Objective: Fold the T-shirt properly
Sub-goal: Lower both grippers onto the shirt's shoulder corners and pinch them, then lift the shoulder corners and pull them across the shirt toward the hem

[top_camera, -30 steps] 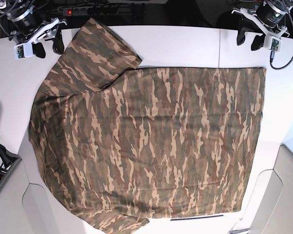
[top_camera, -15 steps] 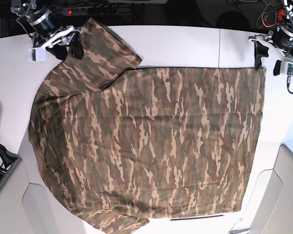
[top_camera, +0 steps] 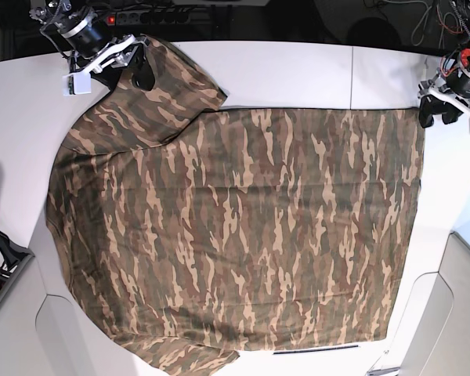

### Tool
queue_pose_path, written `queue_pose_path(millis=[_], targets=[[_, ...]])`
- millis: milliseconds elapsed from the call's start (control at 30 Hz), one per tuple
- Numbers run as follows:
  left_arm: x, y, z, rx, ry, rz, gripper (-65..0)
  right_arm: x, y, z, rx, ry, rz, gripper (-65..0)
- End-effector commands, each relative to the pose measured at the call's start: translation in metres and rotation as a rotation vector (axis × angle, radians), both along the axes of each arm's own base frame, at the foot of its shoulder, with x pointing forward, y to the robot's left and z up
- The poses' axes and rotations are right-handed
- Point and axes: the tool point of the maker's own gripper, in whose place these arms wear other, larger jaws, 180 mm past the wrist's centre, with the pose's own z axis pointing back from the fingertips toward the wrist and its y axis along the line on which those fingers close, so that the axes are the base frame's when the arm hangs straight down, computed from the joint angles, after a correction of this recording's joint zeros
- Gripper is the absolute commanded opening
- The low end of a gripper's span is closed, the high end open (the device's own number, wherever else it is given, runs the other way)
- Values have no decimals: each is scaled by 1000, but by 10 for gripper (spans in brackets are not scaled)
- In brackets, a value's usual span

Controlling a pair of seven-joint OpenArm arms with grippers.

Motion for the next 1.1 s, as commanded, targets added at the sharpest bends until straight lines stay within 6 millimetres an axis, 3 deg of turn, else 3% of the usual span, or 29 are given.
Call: queue_pose_path(millis=[0, 367, 567, 767, 833, 933, 1033, 1067], targets=[[-2, 6, 1, 4, 10, -3, -215, -7, 0, -3, -9, 28, 14, -294], [-13, -47, -7, -209, 26, -156, -216, -6, 0, -3, -8, 25, 12, -294], [-13, -57, -10, -242, 16, -157, -226, -6, 1, -2, -5, 22, 18, -296], [-10, -59, -7, -261, -2, -149, -470, -7, 7, 1, 12, 9, 44, -303], [-8, -59, -5, -270, -18, -143, -526, -7, 7, 1, 12, 9, 44, -360], [-5, -57, -1, -267, -45, -134, -646, -7, 7, 1, 13, 7, 47, -498], [0, -54, 4, -261, -84, -122, -650, -5, 8, 3, -5, -21, 71, -650], [2, -53, 6, -259, -101, -116, -650, -4, 8, 3, -13, -26, 81, -650]])
